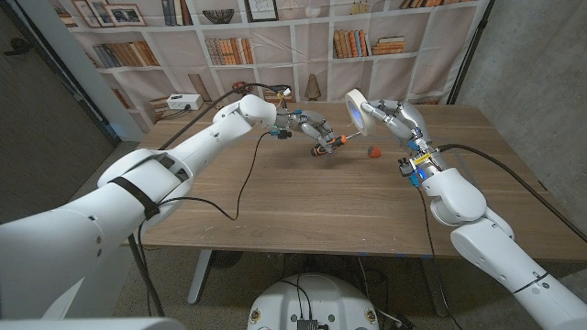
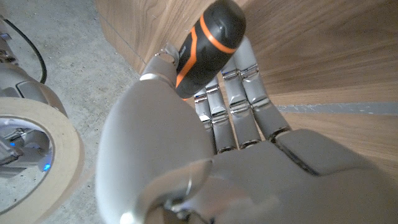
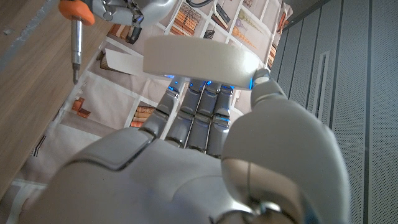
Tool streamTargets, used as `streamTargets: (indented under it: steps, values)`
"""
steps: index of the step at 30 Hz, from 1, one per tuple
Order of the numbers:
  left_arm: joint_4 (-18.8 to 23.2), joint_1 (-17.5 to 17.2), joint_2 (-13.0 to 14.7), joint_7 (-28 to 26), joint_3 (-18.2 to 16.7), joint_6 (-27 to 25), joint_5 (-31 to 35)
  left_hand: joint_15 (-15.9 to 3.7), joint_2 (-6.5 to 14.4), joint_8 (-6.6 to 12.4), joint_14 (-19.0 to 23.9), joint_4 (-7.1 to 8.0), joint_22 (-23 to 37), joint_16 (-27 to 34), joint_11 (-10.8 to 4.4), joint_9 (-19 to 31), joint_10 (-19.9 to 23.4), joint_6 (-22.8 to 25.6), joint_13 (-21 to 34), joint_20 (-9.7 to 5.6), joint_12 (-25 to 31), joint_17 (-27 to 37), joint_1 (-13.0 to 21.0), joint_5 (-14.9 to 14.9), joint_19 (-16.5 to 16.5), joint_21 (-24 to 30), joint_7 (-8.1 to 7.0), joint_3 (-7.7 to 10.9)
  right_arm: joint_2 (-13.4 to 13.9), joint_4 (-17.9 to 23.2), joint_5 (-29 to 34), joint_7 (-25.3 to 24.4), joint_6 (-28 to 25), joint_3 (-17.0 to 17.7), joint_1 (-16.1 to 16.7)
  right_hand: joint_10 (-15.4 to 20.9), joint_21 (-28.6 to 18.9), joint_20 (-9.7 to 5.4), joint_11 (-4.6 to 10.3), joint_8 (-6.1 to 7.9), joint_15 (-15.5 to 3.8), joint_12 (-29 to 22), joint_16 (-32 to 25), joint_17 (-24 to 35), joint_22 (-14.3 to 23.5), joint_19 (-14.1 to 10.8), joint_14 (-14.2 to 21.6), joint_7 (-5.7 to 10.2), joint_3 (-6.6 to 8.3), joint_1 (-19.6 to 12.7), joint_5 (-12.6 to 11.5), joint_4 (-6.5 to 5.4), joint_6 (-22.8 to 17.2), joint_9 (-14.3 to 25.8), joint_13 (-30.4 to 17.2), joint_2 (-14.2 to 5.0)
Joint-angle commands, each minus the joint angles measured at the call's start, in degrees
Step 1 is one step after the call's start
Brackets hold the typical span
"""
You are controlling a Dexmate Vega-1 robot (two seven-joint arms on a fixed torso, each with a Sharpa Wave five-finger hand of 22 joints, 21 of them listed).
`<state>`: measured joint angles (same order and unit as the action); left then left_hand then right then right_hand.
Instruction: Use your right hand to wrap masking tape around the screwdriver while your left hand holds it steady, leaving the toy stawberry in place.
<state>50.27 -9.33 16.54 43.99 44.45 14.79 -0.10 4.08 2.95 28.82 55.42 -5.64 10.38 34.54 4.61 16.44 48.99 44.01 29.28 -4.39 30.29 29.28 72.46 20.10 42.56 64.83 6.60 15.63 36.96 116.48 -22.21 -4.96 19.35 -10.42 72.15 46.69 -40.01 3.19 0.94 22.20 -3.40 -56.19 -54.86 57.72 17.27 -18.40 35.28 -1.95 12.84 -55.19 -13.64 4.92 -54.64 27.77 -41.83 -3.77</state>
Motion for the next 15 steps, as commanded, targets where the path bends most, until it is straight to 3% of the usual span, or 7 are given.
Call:
streamTargets:
  steps: [1, 6, 15]
  values:
    - [2.2, -1.1, 0.5, 2.4, -1.3, 2.0, -2.3, -16.57, 3.7, 0.16, 16.3, 0.59, 0.1, -0.2, -4.21, 4.2, 4.7, 6.6, 18.4, -5.07, 0.2, 21.6, 2.9, 0.2, 0.1, 0.3, -0.56, 3.03, -0.4, -1.1, 0.0, -0.1, 2.0, -1.3, -1.2, 1.1, -0.4, 0.02, 1.22, 16.29, -5.18, -0.4, -0.4, 0.1, 0.1, 0.0, -0.4, 0.79, 6.53, -7.1, 0.0, -2.6, -0.4, 0.1, -0.2, -7.42]
    - [4.4, -2.0, 1.2, 2.1, -1.9, 0.9, -2.8, -16.57, 3.7, 0.05, 16.3, 0.54, 0.1, -0.4, -4.08, 4.2, 5.0, 6.6, 18.1, -5.1, 0.0, 21.5, 2.9, 0.2, 0.0, 0.3, -0.55, 3.11, -0.1, -0.8, 1.4, -1.0, 2.0, -1.5, -0.9, 1.2, -0.6, 0.06, 1.21, 16.34, -5.17, -0.4, -0.4, 0.0, 0.0, 0.0, -0.5, 0.79, 6.62, -7.2, -0.1, -2.61, -0.4, 0.1, -0.1, -7.47]
    - [9.4, -3.9, 3.4, 1.4, -3.2, -3.2, -4.0, -16.57, 3.8, -0.11, 16.5, 0.44, 0.1, -0.5, -4.19, 4.4, 5.0, 6.6, 18.3, -5.12, -0.2, 21.6, 3.0, 0.1, 0.2, 0.6, -0.26, 3.32, -0.3, 2.9, 6.4, -7.1, -0.3, 1.8, 5.4, 1.1, -1.0, 0.08, 1.17, 16.4, -5.06, -0.6, -0.6, -0.1, -0.2, 0.1, -0.4, 0.66, 6.78, -7.3, 0.0, -2.45, -0.8, -0.3, 0.1, -7.35]
